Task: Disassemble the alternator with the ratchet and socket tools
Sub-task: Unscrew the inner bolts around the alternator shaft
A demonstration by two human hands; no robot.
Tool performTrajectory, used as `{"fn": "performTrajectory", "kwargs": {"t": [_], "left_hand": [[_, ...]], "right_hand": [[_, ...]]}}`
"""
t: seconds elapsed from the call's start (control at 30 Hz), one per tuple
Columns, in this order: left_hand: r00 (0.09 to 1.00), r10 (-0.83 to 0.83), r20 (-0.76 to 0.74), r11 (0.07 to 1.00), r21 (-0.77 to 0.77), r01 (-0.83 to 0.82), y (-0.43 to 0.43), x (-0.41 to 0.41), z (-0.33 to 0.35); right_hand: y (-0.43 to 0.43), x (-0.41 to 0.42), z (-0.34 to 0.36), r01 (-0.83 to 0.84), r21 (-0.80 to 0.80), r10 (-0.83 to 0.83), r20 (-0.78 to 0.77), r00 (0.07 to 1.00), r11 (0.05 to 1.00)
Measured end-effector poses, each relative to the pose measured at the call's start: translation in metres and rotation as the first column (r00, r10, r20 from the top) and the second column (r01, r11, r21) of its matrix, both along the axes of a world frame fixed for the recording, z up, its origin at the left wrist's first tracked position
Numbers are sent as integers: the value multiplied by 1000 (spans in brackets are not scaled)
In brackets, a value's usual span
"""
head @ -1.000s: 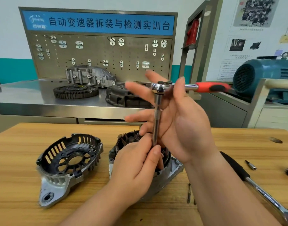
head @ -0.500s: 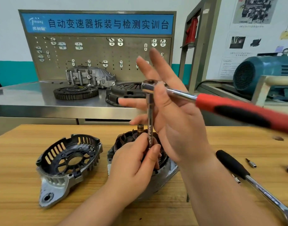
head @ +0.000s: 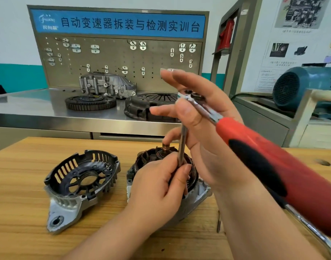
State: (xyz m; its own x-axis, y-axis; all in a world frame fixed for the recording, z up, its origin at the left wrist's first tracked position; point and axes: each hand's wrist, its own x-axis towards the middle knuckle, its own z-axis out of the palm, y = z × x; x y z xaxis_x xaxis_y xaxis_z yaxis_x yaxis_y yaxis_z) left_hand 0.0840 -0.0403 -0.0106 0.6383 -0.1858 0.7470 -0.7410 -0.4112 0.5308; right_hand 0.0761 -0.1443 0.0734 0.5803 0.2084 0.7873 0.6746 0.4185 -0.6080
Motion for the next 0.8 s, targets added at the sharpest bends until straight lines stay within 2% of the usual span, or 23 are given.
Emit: {"fn": "performTrajectory", "kwargs": {"t": [0.1, 0.17, 0.27, 0.33, 0.43, 0.57, 0.67, 0.73, 0.8], "left_hand": [[1000, -24, 21, 1000, 21, 23, 1, 0, -1], [998, -48, 38, 999, 10, 48, 3, 0, -1], [995, -59, 84, 998, 20, 57, 3, -1, 0], [995, -32, 94, 999, 47, 27, 3, 0, 0], [998, -17, 55, 998, 55, 14, 3, 0, 0], [1000, -24, -4, 1000, 12, 24, 2, -1, 1], [1000, -14, -17, 999, 29, 14, 2, -1, 2], [1000, -12, 3, 999, 50, 12, 2, -1, 2], [1000, -28, 14, 999, 40, 27, 3, -1, 2]], "right_hand": [[2, 1, 0, -25, -30, 25, -25, 999, 999], [4, 2, -2, -95, -4, 94, -110, 990, 995], [3, 3, -4, -247, 37, 247, -279, 928, 968], [0, 5, -4, -264, 21, 257, -320, 912, 964], [1, 5, -4, -203, -32, 187, -276, 943, 979], [2, 4, -4, -39, -28, 36, -96, 995, 999], [-3, 2, 2, 61, -11, -60, 27, 998, 998], [-4, 3, 3, 122, -24, -121, 60, 991, 992], [-4, 4, 1, 76, -34, -76, 20, 997, 996]]}}
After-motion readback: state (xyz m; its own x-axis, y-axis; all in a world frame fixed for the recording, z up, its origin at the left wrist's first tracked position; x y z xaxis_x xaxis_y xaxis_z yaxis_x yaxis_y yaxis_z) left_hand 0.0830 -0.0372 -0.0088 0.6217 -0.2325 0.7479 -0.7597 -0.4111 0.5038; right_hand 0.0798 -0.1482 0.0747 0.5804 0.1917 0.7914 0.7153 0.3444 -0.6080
